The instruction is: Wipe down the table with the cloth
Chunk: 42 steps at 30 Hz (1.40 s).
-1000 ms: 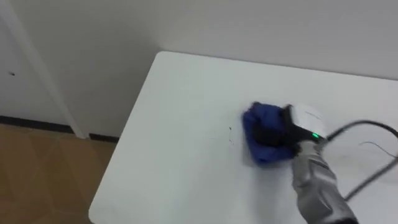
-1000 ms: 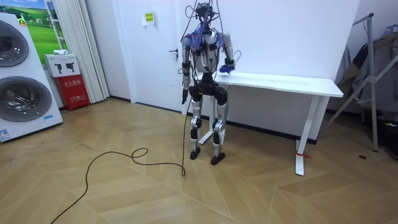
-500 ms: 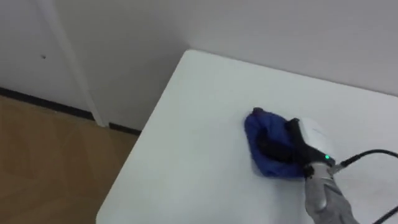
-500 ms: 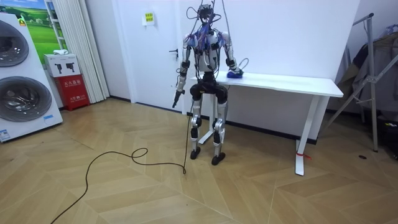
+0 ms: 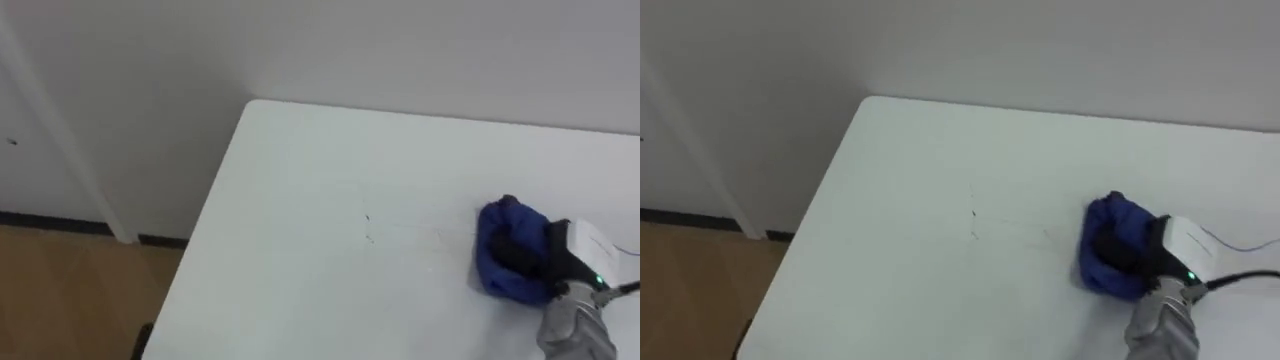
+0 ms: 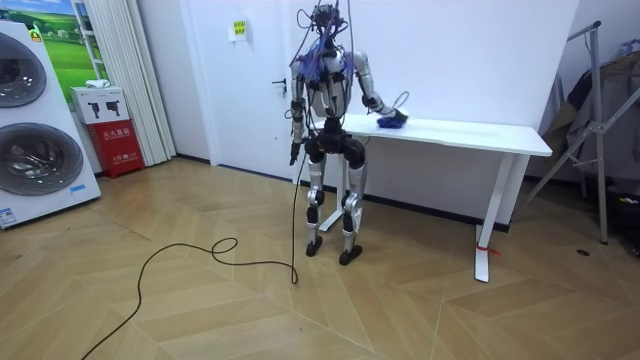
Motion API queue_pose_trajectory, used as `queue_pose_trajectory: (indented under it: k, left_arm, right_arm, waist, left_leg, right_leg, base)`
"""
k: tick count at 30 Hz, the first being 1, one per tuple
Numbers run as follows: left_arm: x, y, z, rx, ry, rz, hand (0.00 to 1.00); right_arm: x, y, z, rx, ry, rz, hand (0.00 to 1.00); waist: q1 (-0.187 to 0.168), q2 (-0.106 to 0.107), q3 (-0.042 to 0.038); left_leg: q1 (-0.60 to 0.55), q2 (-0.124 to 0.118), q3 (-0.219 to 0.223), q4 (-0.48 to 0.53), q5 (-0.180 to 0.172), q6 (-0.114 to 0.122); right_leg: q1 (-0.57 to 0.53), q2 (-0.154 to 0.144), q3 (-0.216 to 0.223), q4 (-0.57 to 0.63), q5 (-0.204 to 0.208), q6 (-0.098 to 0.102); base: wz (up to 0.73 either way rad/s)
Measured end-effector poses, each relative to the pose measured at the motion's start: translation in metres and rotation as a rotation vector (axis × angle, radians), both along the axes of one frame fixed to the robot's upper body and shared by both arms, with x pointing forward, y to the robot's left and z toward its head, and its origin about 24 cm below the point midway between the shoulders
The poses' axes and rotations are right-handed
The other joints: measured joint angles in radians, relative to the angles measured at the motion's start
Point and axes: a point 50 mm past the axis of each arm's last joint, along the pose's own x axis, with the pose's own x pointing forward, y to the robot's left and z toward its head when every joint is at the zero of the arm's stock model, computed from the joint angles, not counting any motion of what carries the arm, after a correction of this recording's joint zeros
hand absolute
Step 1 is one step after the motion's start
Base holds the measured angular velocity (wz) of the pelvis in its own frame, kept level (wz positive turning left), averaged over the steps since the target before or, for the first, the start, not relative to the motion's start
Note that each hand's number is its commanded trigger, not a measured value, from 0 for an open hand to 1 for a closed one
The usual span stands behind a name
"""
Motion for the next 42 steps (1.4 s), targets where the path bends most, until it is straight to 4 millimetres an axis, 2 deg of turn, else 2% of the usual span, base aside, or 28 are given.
queue_pose_trajectory:
  k: [3,5,7,10,12,16,17,18,19,20,21,22,24,26,28,29,30,31,32,33,34,35,36,37,38,39,40,42]
  left_arm:
    - [0.002,-0.01,-0.003,-0.034,0.015,-0.014,0.0]
    - [-0.004,-0.008,-0.004,-0.031,0.03,-0.01,0.0]
    - [-0.017,-0.003,-0.005,-0.024,0.058,0.012,0.0]
    - [-0.037,0.003,-0.005,-0.008,0.093,0.03,0.0]
    - [-0.045,0.009,-0.004,0.015,0.114,0.02,0.0]
    - [-0.04,0.034,0.006,0.119,0.115,-0.044,0.0]
    - [-0.035,0.044,0.011,0.156,0.1,-0.064,0.0]
    - [-0.03,0.053,0.016,0.186,0.079,-0.077,0.0]
    - [-0.027,0.057,0.018,0.199,0.067,-0.081,0.0]
    - [-0.018,0.064,0.023,0.224,0.042,-0.093,0.0]
    - [-0.011,0.069,0.027,0.244,0.021,-0.099,0.0]
    - [-0.009,0.072,0.028,0.252,0.013,-0.102,0.0]
    - [-0.005,0.07,0.029,0.251,-0.001,-0.107,0.0]
    - [-0.004,0.062,0.025,0.226,-0.004,-0.115,0.0]
    - [0.0,0.056,0.023,0.209,-0.01,-0.124,0.0]
    - [0.004,0.051,0.021,0.192,-0.027,-0.109,0.0]
    - [0.007,0.041,0.018,0.159,-0.043,-0.091,0.0]
    - [0.009,0.036,0.016,0.143,-0.048,-0.09,0.0]
    - [0.013,0.027,0.014,0.111,-0.06,-0.091,0.0]
    - [0.013,0.016,0.01,0.082,-0.056,-0.106,0.0]
    - [0.011,0.012,0.008,0.069,-0.051,-0.111,0.0]
    - [0.006,0.009,0.006,0.048,-0.035,-0.12,0.0]
    - [-0.001,0.008,0.004,0.039,-0.014,-0.122,0.0]
    - [-0.006,0.008,0.003,0.037,-0.002,-0.12,0.0]
    - [-0.016,0.009,0.001,0.037,0.026,-0.112,0.0]
    - [-0.03,0.013,0.0,0.045,0.059,-0.095,0.0]
    - [-0.039,0.016,0.0,0.052,0.079,-0.075,0.0]
    - [-0.068,0.027,0.002,0.074,0.129,0.018,0.0]
  right_arm:
    - [0.033,0.045,0.03,0.042,-0.058,0.189,1.0]
    - [0.041,0.051,0.04,0.055,-0.079,0.215,1.0]
    - [0.042,0.05,0.041,0.055,-0.085,0.219,1.0]
    - [0.024,0.033,0.011,0.052,0.006,0.174,1.0]
    - [0.001,0.017,-0.005,0.073,-0.035,0.126,1.0]
    - [-0.034,-0.025,-0.026,0.073,-0.048,-0.078,1.0]
    - [-0.046,-0.043,-0.031,0.05,-0.043,-0.154,1.0]
    - [-0.057,-0.058,-0.034,0.033,-0.037,-0.216,1.0]
    - [-0.063,-0.064,-0.036,0.028,-0.034,-0.246,1.0]
    - [-0.076,-0.075,-0.04,0.022,-0.027,-0.307,1.0]
    - [-0.082,-0.078,-0.045,0.021,-0.014,-0.341,1.0]
    - [-0.082,-0.078,-0.045,0.022,-0.012,-0.343,1.0]
    - [-0.077,-0.067,-0.046,0.038,-0.019,-0.308,1.0]
    - [-0.067,-0.052,-0.043,0.047,-0.037,-0.233,1.0]
    - [-0.052,-0.033,-0.037,0.069,-0.057,-0.141,1.0]
    - [-0.038,-0.016,-0.029,0.072,-0.071,-0.057,1.0]
    - [-0.024,-0.002,-0.02,0.069,-0.085,0.023,1.0]
    - [-0.019,0.006,-0.015,0.063,-0.088,0.063,1.0]
    - [-0.012,0.018,-0.011,0.055,-0.087,0.121,1.0]
    - [-0.007,0.025,-0.009,0.06,-0.073,0.151,1.0]
    - [-0.005,0.028,-0.008,0.06,-0.067,0.166,1.0]
    - [-0.002,0.032,-0.007,0.066,-0.055,0.189,1.0]
    - [0.0,0.034,-0.007,0.071,-0.048,0.197,1.0]
    - [0.0,0.033,-0.007,0.068,-0.046,0.197,1.0]
    - [0.0,0.028,-0.006,0.056,-0.042,0.191,1.0]
    - [0.0,0.022,-0.007,0.045,-0.041,0.181,1.0]
    - [-0.002,0.019,-0.009,0.043,-0.034,0.178,1.0]
    - [-0.017,-0.009,-0.017,0.033,-0.041,0.073,1.0]
  waist:
    - [0.027,-0.006,0.0144]
    - [0.06,-0.009,0.0159]
    - [0.066,-0.012,0.0157]
    - [0.053,-0.017,0.0144]
    - [0.002,-0.017,0.0147]
    - [-0.054,-0.019,0.0158]
    - [-0.055,-0.008,0.0103]
    - [-0.058,-0.002,0.0067]
    - [-0.064,0.002,0.0052]
    - [-0.072,0.013,0.001]
    - [-0.067,0.01,0.0015]
    - [-0.063,0.011,0.0014]
    - [-0.058,0.012,0.002]
    - [-0.045,0.006,0.0026]
    - [-0.024,-0.001,0.0026]
    - [0.013,-0.005,0.0034]
    - [0.031,0.02,0.0056]
    - [0.028,0.023,0.005]
    - [0.019,0.014,0.0091]
    - [0.024,0.006,0.0075]
    - [0.03,0.002,0.0072]
    - [0.035,-0.001,0.0103]
    - [0.041,-0.003,0.0149]
    - [0.045,-0.003,0.0201]
    - [0.046,0.013,0.0217]
    - [0.056,0.01,0.0169]
    - [0.057,0.019,0.0105]
    - [0.035,0.01,0.0072]
  left_leg:
    - [-0.022,0.002,-0.014,0.001,0.01,-0.004]
    - [-0.028,-0.003,-0.037,-0.001,0.018,-0.003]
    - [-0.039,-0.007,-0.062,0.0,0.018,-0.001]
    - [-0.041,-0.009,-0.077,0.007,0.016,0.002]
    - [-0.03,-0.011,-0.074,0.016,0.016,0.002]
    - [-0.008,0.0,-0.042,0.052,0.011,0.011]
    - [-0.012,0.018,-0.017,0.072,-0.005,0.026]
    - [-0.015,0.029,0.004,0.106,-0.03,0.026]
    - [-0.015,0.038,0.005,0.122,-0.049,0.023]
    - [-0.015,0.068,0.011,0.145,-0.094,0.006]
    - [-0.013,0.089,0.019,0.169,-0.105,-0.009]
    - [-0.014,0.104,0.022,0.179,-0.109,-0.016]
    - [-0.019,0.157,0.025,0.2,-0.111,-0.058]
    - [-0.02,0.19,0.031,0.199,-0.099,-0.095]
    - [-0.019,0.24,0.055,0.189,-0.077,-0.147]
    - [-0.02,0.278,0.072,0.186,-0.06,-0.19]
    - [-0.021,0.336,0.081,0.183,-0.036,-0.219]
    - [-0.027,0.359,0.08,0.179,-0.016,-0.211]
    - [-0.061,0.381,0.081,0.199,0.032,-0.146]
    - [-0.104,0.378,0.076,0.259,0.052,-0.113]
    - [-0.118,0.361,0.069,0.289,0.037,-0.096]
    - [-0.147,0.3,0.037,0.341,-0.01,-0.078]
    - [-0.17,0.221,0.023,0.358,-0.056,-0.068]
    - [-0.177,0.179,0.019,0.351,-0.071,-0.064]
    - [-0.193,0.1,0.023,0.317,-0.078,-0.052]
    - [-0.187,0.043,0.024,0.26,-0.057,0.01]
    - [-0.169,0.038,0.017,0.235,-0.051,0.009]
    - [-0.119,0.016,0.015,0.146,-0.018,0.01]
  right_leg:
    - [-0.016,0.002,-0.015,-0.005,0.0,-0.007]
    - [-0.016,0.0,-0.031,-0.022,-0.001,-0.006]
    - [-0.014,-0.004,-0.051,-0.026,-0.006,-0.001]
    - [-0.005,-0.013,-0.074,-0.015,-0.007,0.002]
    - [0.021,-0.031,-0.097,-0.016,-0.011,0.008]
    - [0.014,-0.058,-0.092,0.077,-0.026,0.035]
    - [-0.018,-0.078,-0.097,0.161,-0.046,0.056]
    - [-0.047,-0.143,-0.119,0.255,-0.076,0.069]
    - [-0.053,-0.176,-0.119,0.291,-0.087,0.076]
    - [-0.053,-0.228,-0.103,0.322,-0.09,0.081]
    - [-0.046,-0.264,-0.072,0.301,-0.086,0.085]
    - [-0.045,-0.277,-0.059,0.28,-0.082,0.087]
    - [-0.006,-0.299,-0.062,0.141,-0.022,0.096]
    - [0.014,-0.292,-0.075,0.066,0.033,0.098]
    - [-0.004,-0.243,-0.083,0.06,0.056,0.1]
    - [-0.031,-0.2,-0.12,0.084,0.05,0.12]
    - [-0.062,-0.148,-0.148,0.13,0.013,0.123]
    - [-0.075,-0.128,-0.163,0.153,-0.008,0.105]
    - [-0.099,-0.107,-0.166,0.183,-0.048,0.079]
    - [-0.101,-0.093,-0.167,0.187,-0.064,0.054]
    - [-0.1,-0.088,-0.166,0.187,-0.069,0.043]
    - [-0.099,-0.09,-0.162,0.188,-0.078,0.025]
    - [-0.094,-0.089,-0.159,0.188,-0.084,0.014]
    - [-0.089,-0.089,-0.158,0.186,-0.086,0.01]
    - [-0.08,-0.086,-0.156,0.174,-0.086,0.008]
    - [-0.081,-0.082,-0.142,0.163,-0.086,0.01]
    - [-0.078,-0.077,-0.134,0.148,-0.083,0.013]
    - [-0.035,-0.064,-0.149,0.08,-0.059,0.019]
  base:
    - [0.18]
    - [0.4]
    - [0.36]
    - [0.33]
    - [0.33]
    - [-0.04]
    - [-0.35]
    - [-0.32]
    - [-0.05]
    - [0.0]
    - [-0.07]
    - [-0.28]
    - [-0.24]
    - [-0.28]
    - [-0.56]
    - [-0.83]
    - [-0.67]
    - [-0.17]
    - [0.27]
    - [0.21]
    - [-0.03]
    - [-0.14]
    - [-0.14]
    - [-0.1]
    - [-0.19]
    - [-0.3]
    - [-0.25]
    - [0.02]
